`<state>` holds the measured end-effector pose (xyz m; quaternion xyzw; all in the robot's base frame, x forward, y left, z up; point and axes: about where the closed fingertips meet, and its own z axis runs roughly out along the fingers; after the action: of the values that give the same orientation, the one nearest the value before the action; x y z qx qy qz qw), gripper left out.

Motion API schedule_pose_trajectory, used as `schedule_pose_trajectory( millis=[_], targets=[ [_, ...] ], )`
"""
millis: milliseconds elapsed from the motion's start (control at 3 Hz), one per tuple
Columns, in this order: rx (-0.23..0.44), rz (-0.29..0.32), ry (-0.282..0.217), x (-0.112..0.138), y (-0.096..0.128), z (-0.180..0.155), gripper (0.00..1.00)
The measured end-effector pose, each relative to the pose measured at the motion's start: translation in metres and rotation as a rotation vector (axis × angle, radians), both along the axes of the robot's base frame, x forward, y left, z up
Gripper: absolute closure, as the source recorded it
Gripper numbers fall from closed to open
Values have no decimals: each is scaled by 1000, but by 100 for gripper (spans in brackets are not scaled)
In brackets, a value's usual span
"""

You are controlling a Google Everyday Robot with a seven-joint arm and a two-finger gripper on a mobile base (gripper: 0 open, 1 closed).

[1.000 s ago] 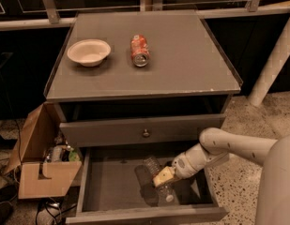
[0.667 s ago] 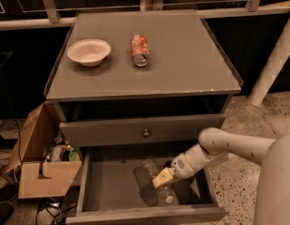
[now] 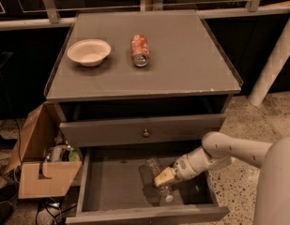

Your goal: Place water bottle into middle drawer

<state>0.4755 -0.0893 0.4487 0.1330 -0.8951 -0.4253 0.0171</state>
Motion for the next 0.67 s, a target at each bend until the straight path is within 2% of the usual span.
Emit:
schedule_pose_trajectory(
  millis=[667],
  targets=[
    [27,-41,4,13,0,-12,100]
  ],
)
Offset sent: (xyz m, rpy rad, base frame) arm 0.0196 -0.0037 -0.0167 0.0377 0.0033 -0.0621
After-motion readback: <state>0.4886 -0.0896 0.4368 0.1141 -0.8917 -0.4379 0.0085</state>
